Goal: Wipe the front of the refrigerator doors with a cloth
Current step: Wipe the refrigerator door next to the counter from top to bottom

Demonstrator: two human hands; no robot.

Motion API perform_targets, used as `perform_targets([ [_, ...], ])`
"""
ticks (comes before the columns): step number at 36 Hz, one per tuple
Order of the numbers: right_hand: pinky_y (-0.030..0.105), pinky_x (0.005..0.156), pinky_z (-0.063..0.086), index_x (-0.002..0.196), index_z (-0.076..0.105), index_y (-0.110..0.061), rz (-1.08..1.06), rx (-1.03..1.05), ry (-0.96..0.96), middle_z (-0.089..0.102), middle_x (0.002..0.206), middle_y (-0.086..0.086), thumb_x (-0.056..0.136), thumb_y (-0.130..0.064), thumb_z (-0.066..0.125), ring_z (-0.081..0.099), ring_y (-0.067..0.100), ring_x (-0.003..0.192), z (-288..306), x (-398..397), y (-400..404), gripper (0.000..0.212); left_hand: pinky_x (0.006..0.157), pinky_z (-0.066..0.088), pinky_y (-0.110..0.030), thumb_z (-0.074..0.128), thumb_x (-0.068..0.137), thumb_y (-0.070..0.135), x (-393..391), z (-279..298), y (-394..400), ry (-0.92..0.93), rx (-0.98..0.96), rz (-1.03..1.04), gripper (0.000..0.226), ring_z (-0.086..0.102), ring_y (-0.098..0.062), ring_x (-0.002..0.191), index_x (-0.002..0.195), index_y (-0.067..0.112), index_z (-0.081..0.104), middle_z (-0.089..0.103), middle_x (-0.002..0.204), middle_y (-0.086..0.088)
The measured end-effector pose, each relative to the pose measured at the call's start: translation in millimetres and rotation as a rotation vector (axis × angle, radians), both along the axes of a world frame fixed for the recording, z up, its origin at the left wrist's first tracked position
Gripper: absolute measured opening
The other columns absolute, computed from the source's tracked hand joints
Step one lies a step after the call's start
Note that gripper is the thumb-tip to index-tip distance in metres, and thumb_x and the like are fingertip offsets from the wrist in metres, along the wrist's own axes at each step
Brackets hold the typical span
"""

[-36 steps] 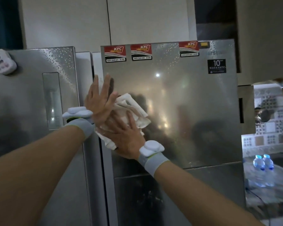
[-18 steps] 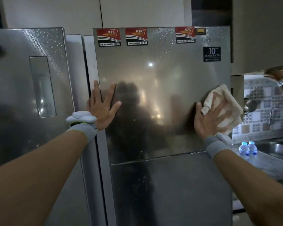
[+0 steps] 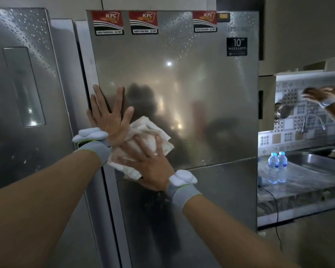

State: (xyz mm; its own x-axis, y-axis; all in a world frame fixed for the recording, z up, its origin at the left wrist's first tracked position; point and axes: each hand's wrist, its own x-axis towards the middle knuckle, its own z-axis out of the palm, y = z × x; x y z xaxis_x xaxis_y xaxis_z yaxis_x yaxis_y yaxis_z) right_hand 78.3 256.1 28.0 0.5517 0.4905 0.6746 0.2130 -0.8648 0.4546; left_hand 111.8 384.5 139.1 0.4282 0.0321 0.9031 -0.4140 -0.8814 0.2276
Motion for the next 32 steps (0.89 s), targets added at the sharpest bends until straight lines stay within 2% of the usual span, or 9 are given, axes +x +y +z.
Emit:
perform_targets([
  [5, 0.070, 0.104, -0.017, 0.142, -0.007, -0.056, -0.177, 0.388, 0.032, -0.024, 0.156, -0.008, 0.090, -0.064, 0.033, -0.023, 0.033, 0.144, -4.7, -20.7, -86.8, 0.066, 0.115, 0.001, -0.057, 0.030, 0.092, 0.061, -10.2, -3.6, -7.8, 0.035, 0.089, -0.070, 0.063, -0.009, -0.036, 0.147, 0.148, 0.049, 0.004, -0.013, 0.161, -0.010],
  [8, 0.062, 0.110, -0.015, 0.139, -0.017, -0.056, -0.249, 0.842, 0.082, -0.040, 0.146, -0.013, 0.090, -0.066, 0.035, -0.030, 0.032, 0.141, -13.8, -36.8, -138.3, 0.073, 0.115, -0.003, -0.058, 0.028, 0.091, 0.062, -14.9, -7.3, -5.8, 0.021, 0.193, -0.049, 0.064, -0.014, -0.038, 0.146, 0.149, 0.048, 0.003, -0.015, 0.161, -0.009],
  [12, 0.058, 0.115, -0.009, 0.140, -0.030, -0.043, -0.293, 1.571, 0.009, -0.027, 0.158, -0.001, 0.089, -0.069, 0.033, -0.023, 0.028, 0.145, -17.7, -52.0, -168.4, 0.085, 0.115, -0.004, -0.060, 0.028, 0.092, 0.060, -17.0, -13.3, -2.5, 0.006, 0.243, -0.029, 0.062, -0.017, -0.039, 0.145, 0.148, 0.049, 0.003, -0.016, 0.161, -0.008],
  [14, 0.059, 0.115, -0.009, 0.145, -0.025, -0.035, -0.295, 1.683, -0.002, -0.024, 0.159, 0.002, 0.089, -0.070, 0.029, -0.022, 0.026, 0.146, -18.1, -48.0, -165.6, 0.085, 0.115, -0.004, -0.061, 0.027, 0.092, 0.061, -15.5, -15.4, -0.8, 0.005, 0.241, -0.027, 0.061, -0.016, -0.040, 0.145, 0.148, 0.050, 0.003, -0.015, 0.161, -0.008],
  [18, 0.063, 0.113, -0.003, 0.139, -0.030, -0.043, -0.245, 1.526, -0.035, -0.026, 0.157, -0.004, 0.090, -0.066, 0.033, -0.022, 0.029, 0.145, -25.6, -44.9, -121.9, 0.083, 0.113, -0.003, -0.061, 0.028, 0.093, 0.060, -13.5, -23.9, 4.5, 0.007, 0.268, -0.033, 0.062, -0.014, -0.040, 0.145, 0.148, 0.049, 0.003, -0.013, 0.161, -0.009],
  [21, 0.066, 0.111, -0.007, 0.129, -0.037, -0.048, -0.123, 1.112, -0.002, -0.030, 0.149, -0.005, 0.093, -0.054, 0.039, -0.035, 0.028, 0.139, -39.0, -37.4, -56.1, 0.084, 0.113, -0.002, -0.060, 0.030, 0.093, 0.058, -13.3, -28.7, 7.8, 0.016, 0.283, -0.020, 0.061, -0.014, -0.039, 0.146, 0.148, 0.049, 0.004, -0.013, 0.161, -0.009],
  [25, 0.081, 0.100, -0.004, 0.149, -0.009, -0.040, -0.054, 0.507, 0.166, -0.007, 0.162, 0.003, 0.091, -0.058, 0.034, -0.037, 0.035, 0.137, -70.5, -12.3, 17.5, 0.074, 0.113, -0.001, -0.060, 0.031, 0.094, 0.057, -9.5, -37.3, 9.6, 0.011, 0.250, -0.012, 0.059, -0.012, -0.039, 0.146, 0.147, 0.051, 0.006, -0.010, 0.162, -0.008],
  [27, 0.076, 0.098, -0.020, 0.149, -0.002, -0.042, 0.045, 0.306, 0.353, -0.010, 0.162, -0.003, 0.094, -0.054, 0.039, -0.049, 0.024, 0.130, -83.0, -10.6, 38.4, 0.070, 0.114, 0.001, -0.059, 0.030, 0.094, 0.058, -7.6, -44.7, 7.8, 0.003, 0.220, -0.003, 0.058, -0.008, -0.039, 0.147, 0.147, 0.052, 0.007, -0.006, 0.162, -0.008],
  [32, 0.057, 0.098, -0.033, 0.148, 0.021, -0.040, 0.136, 0.156, 0.294, 0.010, 0.162, -0.003, 0.091, -0.049, 0.050, -0.013, 0.019, 0.146, -89.6, -15.6, 26.7, 0.065, 0.114, 0.000, -0.058, 0.031, 0.094, 0.058, -10.4, -54.3, 3.2, 0.006, 0.247, 0.018, 0.058, -0.007, -0.039, 0.147, 0.147, 0.052, 0.006, -0.004, 0.162, -0.009],
])
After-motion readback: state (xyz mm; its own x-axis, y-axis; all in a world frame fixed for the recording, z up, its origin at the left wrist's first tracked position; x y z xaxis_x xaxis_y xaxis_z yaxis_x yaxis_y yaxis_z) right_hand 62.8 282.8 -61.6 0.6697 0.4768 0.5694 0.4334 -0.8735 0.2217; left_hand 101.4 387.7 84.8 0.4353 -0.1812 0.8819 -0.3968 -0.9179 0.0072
